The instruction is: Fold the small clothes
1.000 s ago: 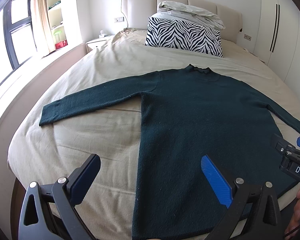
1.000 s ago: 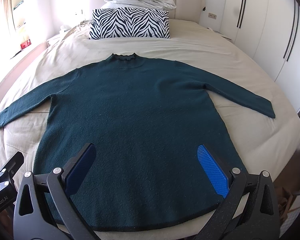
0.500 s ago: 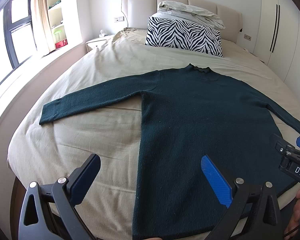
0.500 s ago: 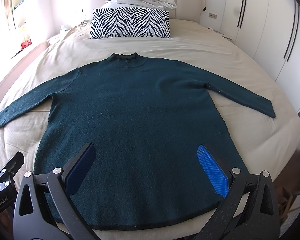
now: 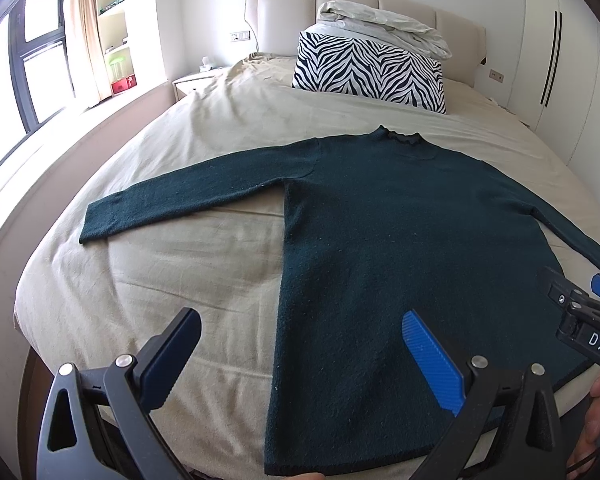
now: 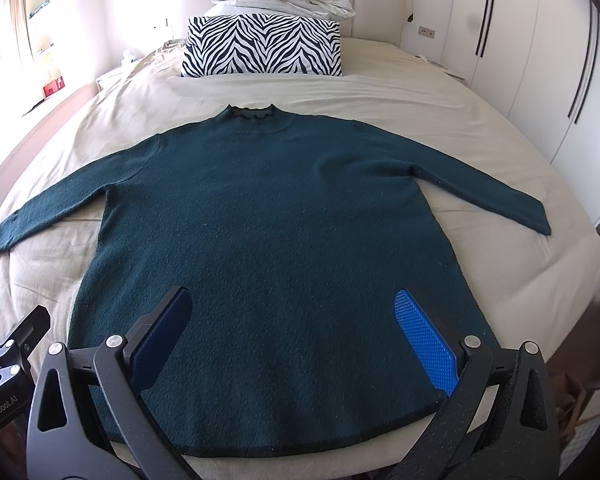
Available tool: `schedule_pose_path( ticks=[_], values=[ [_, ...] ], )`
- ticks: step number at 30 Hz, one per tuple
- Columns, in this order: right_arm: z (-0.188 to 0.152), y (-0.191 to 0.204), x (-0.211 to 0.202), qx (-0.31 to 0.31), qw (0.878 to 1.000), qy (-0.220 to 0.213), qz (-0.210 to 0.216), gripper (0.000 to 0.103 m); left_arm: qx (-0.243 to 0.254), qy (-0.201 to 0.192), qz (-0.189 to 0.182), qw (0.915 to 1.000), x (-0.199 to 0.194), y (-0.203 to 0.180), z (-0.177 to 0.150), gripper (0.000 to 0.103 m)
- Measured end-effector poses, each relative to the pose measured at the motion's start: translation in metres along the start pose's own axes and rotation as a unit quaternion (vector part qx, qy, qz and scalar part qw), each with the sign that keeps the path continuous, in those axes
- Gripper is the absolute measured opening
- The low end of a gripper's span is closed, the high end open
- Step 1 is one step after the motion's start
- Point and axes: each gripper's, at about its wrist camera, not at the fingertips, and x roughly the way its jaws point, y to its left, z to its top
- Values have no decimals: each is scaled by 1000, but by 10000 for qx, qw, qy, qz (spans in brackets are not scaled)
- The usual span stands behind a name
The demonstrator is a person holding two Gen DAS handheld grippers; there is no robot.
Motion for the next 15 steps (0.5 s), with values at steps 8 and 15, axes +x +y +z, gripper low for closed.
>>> schedule_pose_path(
  ticks=[8,15],
  values=[
    [-1,3,0,-27,10000,4,24,103,-104,151,-137,9997,1,6,-3,103],
    [1,0,6,-8,9999,51,149,103,-283,230,-55,9993,13,27,-11,103]
  ],
)
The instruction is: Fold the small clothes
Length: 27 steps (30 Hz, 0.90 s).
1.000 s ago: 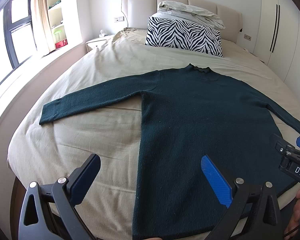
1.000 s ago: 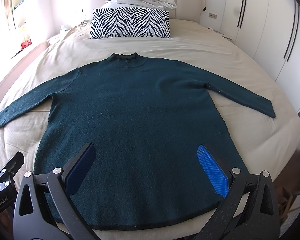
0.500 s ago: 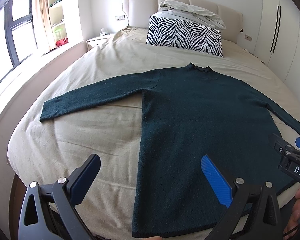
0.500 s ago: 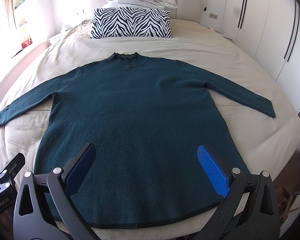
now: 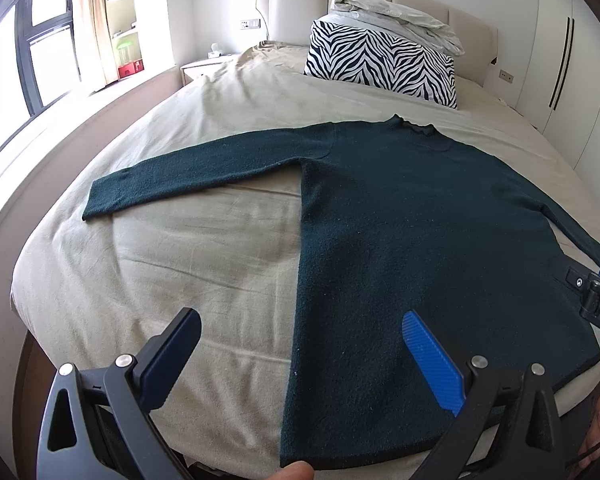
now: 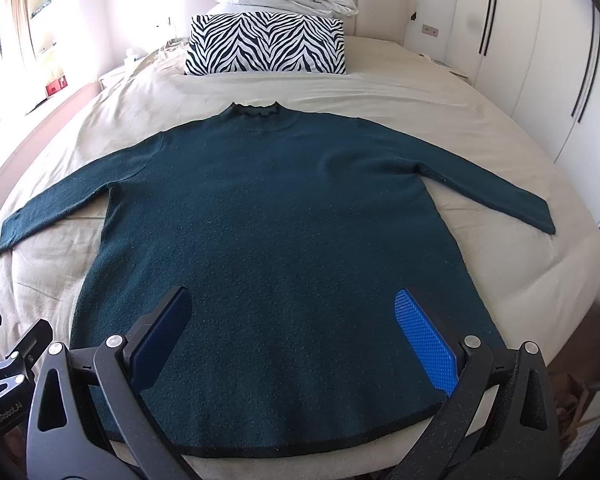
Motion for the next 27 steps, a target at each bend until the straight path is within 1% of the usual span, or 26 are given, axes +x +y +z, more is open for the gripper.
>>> schedule_pose_path(
  ticks=[1,3,5,6,8,10,11,12,13,14,15,17,18,19,21,22,23,25,27],
  values=[
    [0,0,2,10,10000,5,45,103,-116,59,-113,9999,4,7,1,103],
    [2,0,6,32,9998,19,171,103,-453,142,-495,9976,12,25,4,103],
    [4,-1,8,64,9994,12,354,103,-885,121,-937,9916,19,45,9,103],
    [6,0,9,92,9990,-16,446,103,-1111,68,-1045,9883,21,56,12,103],
    [9,-1,8,156,9977,-143,640,103,-1407,-102,-989,9850,26,74,19,103],
    [14,0,6,198,9963,-279,791,103,-1524,-116,-1030,9829,32,89,26,103],
    [18,1,6,198,9955,-336,866,103,-1527,-11,-946,9837,36,96,29,103],
    [21,2,6,191,9948,-387,928,103,-1556,201,-829,9841,42,104,33,103],
    [24,3,6,185,9940,-432,985,103,-1755,331,-819,9805,49,116,36,103],
    [29,4,7,182,9933,-466,1045,103,-2063,328,-912,9737,53,132,38,103],
    [33,5,8,183,9925,-495,1105,103,-2385,182,-1036,9654,56,152,38,103],
    [40,4,9,225,9907,-542,1226,103,-3018,-107,-1166,9461,62,189,42,103],
    [43,3,10,258,9896,-551,1302,103,-3317,-195,-1230,9351,68,207,44,103],
    [47,4,12,301,9880,-555,1411,102,-3618,-273,-1367,9218,76,226,47,103],
    [54,3,19,452,9835,-496,1681,96,-4223,-415,-1620,8909,95,259,50,102],
    [57,4,24,528,9814,-428,1795,88,-4480,-448,-1716,8762,105,272,51,102],
    [61,4,31,595,9794,-338,1899,81,-4685,-432,-1731,8653,115,283,52,102],
    [65,7,45,690,9773,-178,1996,73,-5043,-421,-1748,8446,132,297,54,100],
    [68,11,58,729,9764,-71,2030,71,-5437,-454,-1897,8163,147,312,50,99]
  ],
)
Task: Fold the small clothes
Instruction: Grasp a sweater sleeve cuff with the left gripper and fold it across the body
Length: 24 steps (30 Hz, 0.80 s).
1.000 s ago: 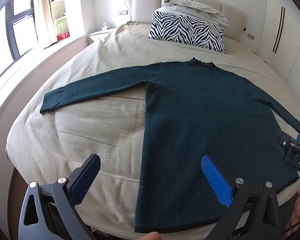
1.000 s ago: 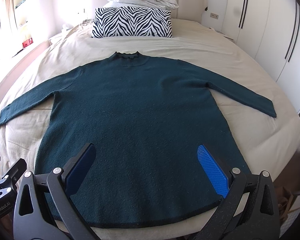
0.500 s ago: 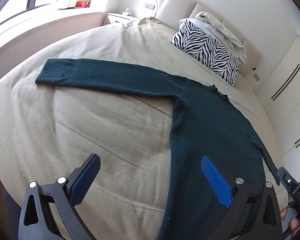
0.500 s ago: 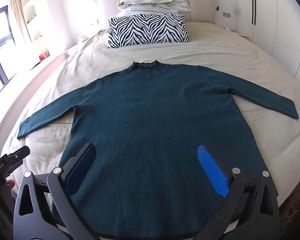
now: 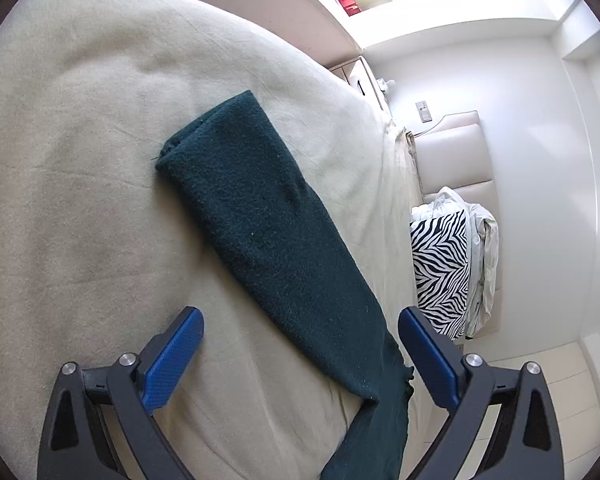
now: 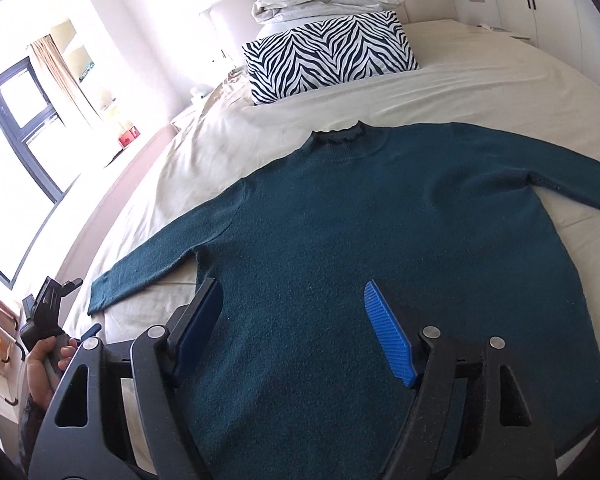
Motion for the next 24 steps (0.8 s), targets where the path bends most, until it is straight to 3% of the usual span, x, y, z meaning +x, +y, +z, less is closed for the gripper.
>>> schedule_pose_path(
  ticks=[4,7,8,9,11,13,15,17,19,20,22,24],
  values=[
    [1,-6,27,226,9995,178,110,71,-480,-408,-181,9978,7,11,19,97],
    [1,-12,43,378,9989,226,164,71,-645,-580,-108,9962,15,14,34,80],
    [0,-14,47,411,9987,234,176,71,-678,-618,-94,9957,18,15,39,66],
    [-1,-17,51,446,9986,236,181,71,-666,-619,-37,9958,22,15,44,46],
    [-1,-23,58,507,9982,247,190,71,-623,-545,166,9964,32,13,50,20],
    [0,-34,59,603,9977,240,209,71,-337,-521,229,9978,37,-3,47,11],
    [1,-47,60,703,9972,205,176,71,400,-525,331,9973,47,-46,31,9],
    [2,-62,60,865,9959,183,171,71,1148,-363,210,9925,60,-94,6,9],
    [5,-80,58,1040,9943,143,172,71,2030,-145,130,9790,79,-147,-38,9],
    [6,-88,56,1112,9936,110,157,71,2567,-10,107,9664,90,-175,-66,9],
    [7,-106,51,1253,9920,35,123,71,3703,382,99,9281,119,-223,-138,9],
    [9,-126,48,1437,9896,-5,117,71,4709,661,133,8796,145,-249,-219,9]
  ],
)
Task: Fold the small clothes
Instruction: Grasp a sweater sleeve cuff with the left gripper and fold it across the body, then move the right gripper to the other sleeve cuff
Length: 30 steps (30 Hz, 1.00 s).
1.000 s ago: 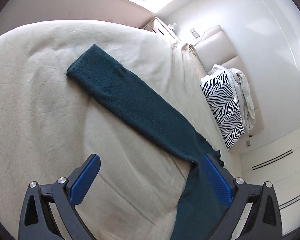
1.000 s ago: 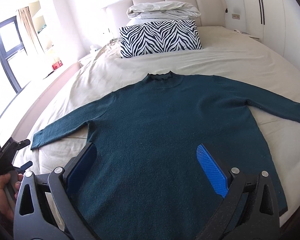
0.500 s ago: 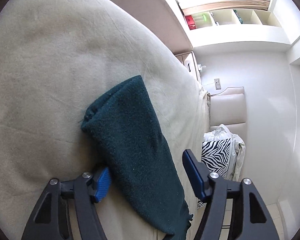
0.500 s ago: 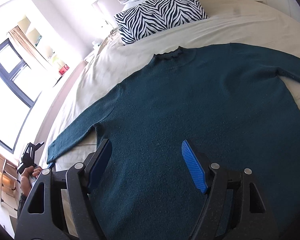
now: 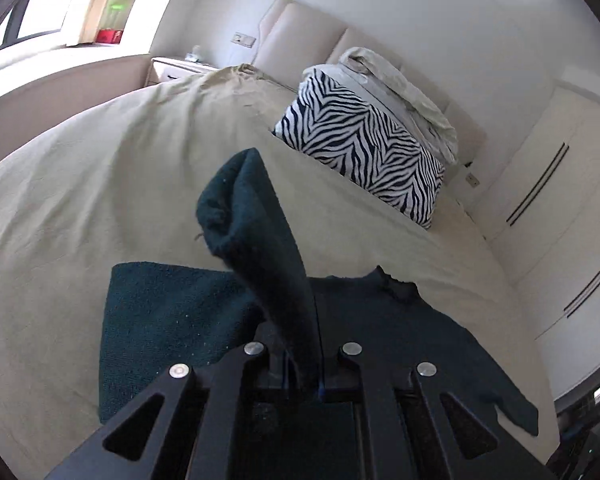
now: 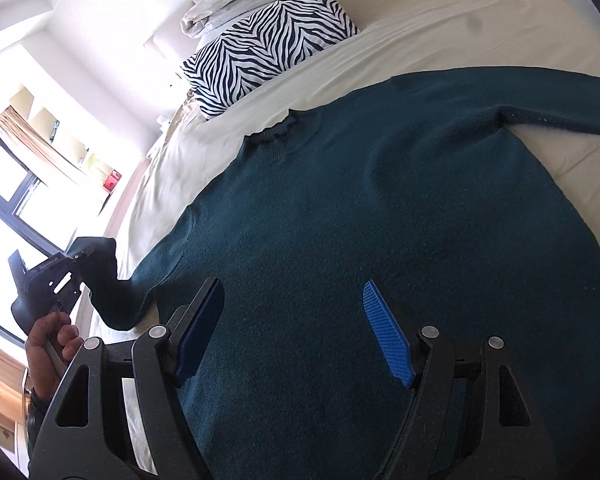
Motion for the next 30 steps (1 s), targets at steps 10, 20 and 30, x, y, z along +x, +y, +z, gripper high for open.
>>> schedule_pose_path(
  ticks=[10,20,30],
  values=[
    [40,-58,29,445,9969,506,405,72,1866,1021,462,9760,78,-102,-120,67],
    [57,-5,149,809,9768,1671,1070,74,714,839,154,9938,20,-32,-127,83],
    [71,49,161,-568,9846,1625,301,7,-12,529,-230,9983,-23,7,-114,75]
  ],
)
